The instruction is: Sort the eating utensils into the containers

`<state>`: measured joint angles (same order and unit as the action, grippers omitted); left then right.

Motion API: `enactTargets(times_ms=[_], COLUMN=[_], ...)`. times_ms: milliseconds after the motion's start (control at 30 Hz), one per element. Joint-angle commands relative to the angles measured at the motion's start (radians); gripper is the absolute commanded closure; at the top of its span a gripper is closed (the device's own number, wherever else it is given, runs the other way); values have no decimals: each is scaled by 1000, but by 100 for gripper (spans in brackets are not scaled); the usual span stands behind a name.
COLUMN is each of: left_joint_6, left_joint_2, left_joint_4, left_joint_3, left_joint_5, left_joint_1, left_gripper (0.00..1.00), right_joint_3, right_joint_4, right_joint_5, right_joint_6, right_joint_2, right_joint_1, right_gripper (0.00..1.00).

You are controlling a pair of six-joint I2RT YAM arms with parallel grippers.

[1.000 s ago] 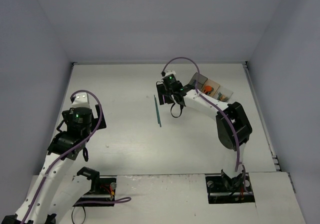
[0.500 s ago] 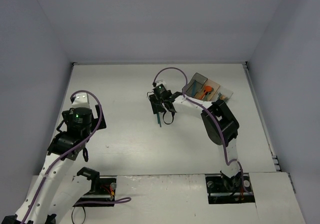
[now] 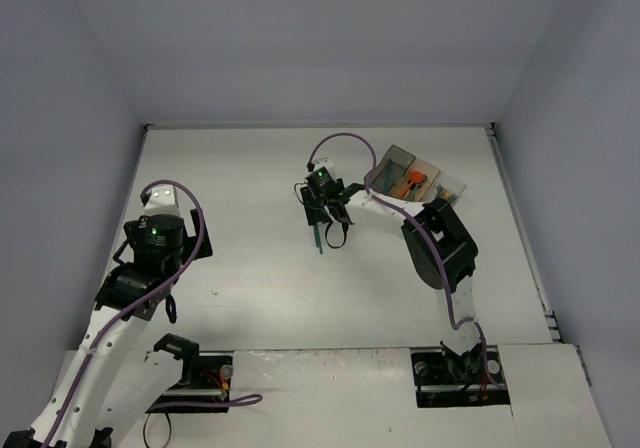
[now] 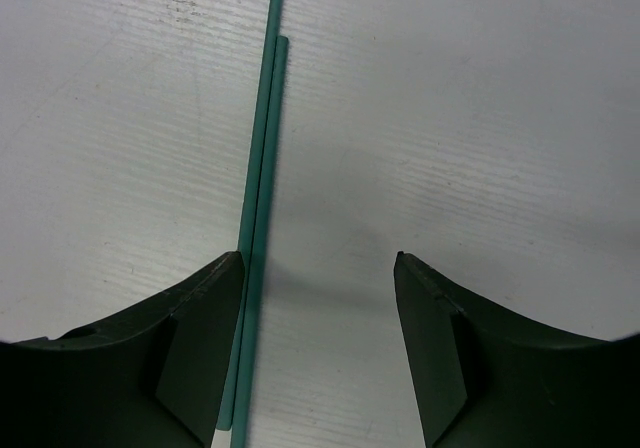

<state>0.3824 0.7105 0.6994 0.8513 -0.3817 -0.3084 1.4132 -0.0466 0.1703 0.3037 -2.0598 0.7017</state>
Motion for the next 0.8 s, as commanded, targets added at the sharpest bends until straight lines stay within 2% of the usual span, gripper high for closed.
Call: enactTargets(times_ms=[0, 367, 767], left_joint_6=[1, 1, 1], left_joint_2=[6, 5, 5], left_joint_4=[-38, -38, -38], left_joint_3=[12, 12, 12], left_joint_5=[1, 1, -2], left_joint_1=[-3, -3, -3], left_gripper=[3, 3, 3], right_joint_3=[15, 2, -100], right_joint_4=[36, 36, 36], right_joint_5=[50, 37, 113], right_joint_6=[18, 23, 16], right_joint_2=[1, -21, 30], right_joint_1=[-2, 3, -12], right_gripper=[42, 43, 45])
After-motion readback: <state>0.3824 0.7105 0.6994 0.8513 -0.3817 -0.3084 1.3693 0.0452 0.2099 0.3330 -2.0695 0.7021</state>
